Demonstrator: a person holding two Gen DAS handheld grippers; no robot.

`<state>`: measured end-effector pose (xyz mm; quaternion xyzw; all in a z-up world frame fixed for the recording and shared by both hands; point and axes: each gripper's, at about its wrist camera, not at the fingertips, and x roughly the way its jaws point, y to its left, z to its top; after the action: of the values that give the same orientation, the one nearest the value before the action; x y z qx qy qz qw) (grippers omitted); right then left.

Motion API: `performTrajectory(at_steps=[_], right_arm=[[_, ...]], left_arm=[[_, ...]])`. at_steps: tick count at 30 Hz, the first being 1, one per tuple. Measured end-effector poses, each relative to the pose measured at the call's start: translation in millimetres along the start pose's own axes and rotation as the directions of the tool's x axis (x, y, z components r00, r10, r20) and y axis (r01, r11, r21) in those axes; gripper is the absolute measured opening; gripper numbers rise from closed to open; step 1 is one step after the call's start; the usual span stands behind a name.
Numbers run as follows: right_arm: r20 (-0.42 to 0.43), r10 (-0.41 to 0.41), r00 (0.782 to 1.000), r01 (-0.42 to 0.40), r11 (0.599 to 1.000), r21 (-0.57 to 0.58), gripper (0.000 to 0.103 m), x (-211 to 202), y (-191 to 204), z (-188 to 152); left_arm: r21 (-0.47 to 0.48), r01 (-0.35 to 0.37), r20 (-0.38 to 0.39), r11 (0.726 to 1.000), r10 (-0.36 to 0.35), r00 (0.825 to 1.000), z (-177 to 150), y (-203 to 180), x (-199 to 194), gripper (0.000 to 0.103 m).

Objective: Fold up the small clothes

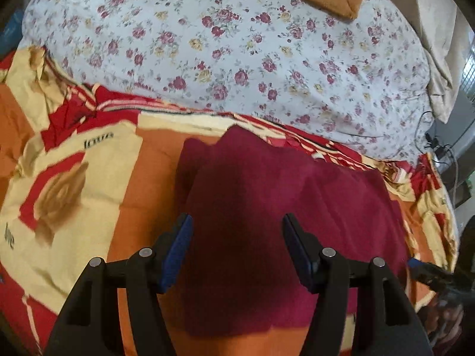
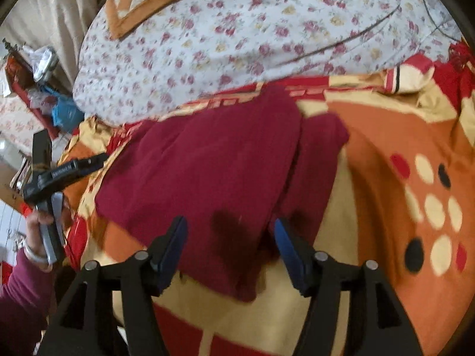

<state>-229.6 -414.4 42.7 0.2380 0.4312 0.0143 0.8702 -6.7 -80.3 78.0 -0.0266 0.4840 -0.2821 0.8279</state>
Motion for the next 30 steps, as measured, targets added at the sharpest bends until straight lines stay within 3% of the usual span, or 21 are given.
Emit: performTrajectory(at_steps=[4,7,8,9,12,15,20,23,27,30], right_arm=[[-0.026,-0.015,1.000,0.015,1.000,0.006,0.065,9.2,-0.8,-13.1],[-0.034,0.029,0.999,-0.028,1.000,0.009,0.064,20.4,1.4,-18.7],[-0.023,-0.003,1.000,0.002,1.000,-0.024,0.047,23.1,5.5,-20.2],[-0.019,-0.023,1.000,0.022,0.999,-0.045,0.006,23.0,7.3,-20.2],[0.002,-0.013,1.000,0.013,0.997,-0.070,0.007,4.0,7.1,-17.4],[0.022,-0.056,0.998,0.058,0.994,-0.091,0.006,-18.1,-1.2,-16.2],[-0.025,-0.097,0.995,0.096,0.995,-0.028,0.006,-3.8,-26.6,-26.5],[-0.014,-0.062,0.998,0.062,0.998,-0.016,0.007,-13.7,-24.1,-24.7],[0.070,-0.123,0.990,0.125,0.992,-0.022,0.026,-42.1,-18.1,-10.3],[0.155,-0.074,0.985,0.072,0.997,0.021,0.040,-55.4,-11.8,13.0]], left_arm=[[-0.030,0.035,-0.028,0.999,-0.036,0.999,-19.4,16.9,-7.7,0.054],[-0.041,0.031,-0.053,0.999,-0.033,0.998,-29.6,27.7,-9.7,0.054],[-0.044,0.025,-0.060,0.999,-0.028,0.998,-32.1,30.5,-10.8,0.054],[-0.046,0.028,-0.070,0.999,-0.031,0.997,-34.4,32.9,-12.0,0.054],[-0.022,0.038,-0.082,0.999,-0.040,0.996,-42.6,34.8,-19.1,0.054],[0.039,0.038,-0.104,0.999,-0.034,0.994,-53.8,31.3,-20.0,0.054],[0.055,0.039,-0.142,0.998,-0.031,0.989,-65.5,30.0,-10.7,0.053],[0.046,0.063,-0.118,0.997,-0.058,0.991,-60.5,28.2,-19.5,0.053],[0.045,0.085,-0.058,0.995,-0.082,0.995,-44.5,20.3,-26.7,0.053],[0.028,0.063,-0.046,0.998,-0.061,0.997,-32.3,14.4,-14.6,0.053]])
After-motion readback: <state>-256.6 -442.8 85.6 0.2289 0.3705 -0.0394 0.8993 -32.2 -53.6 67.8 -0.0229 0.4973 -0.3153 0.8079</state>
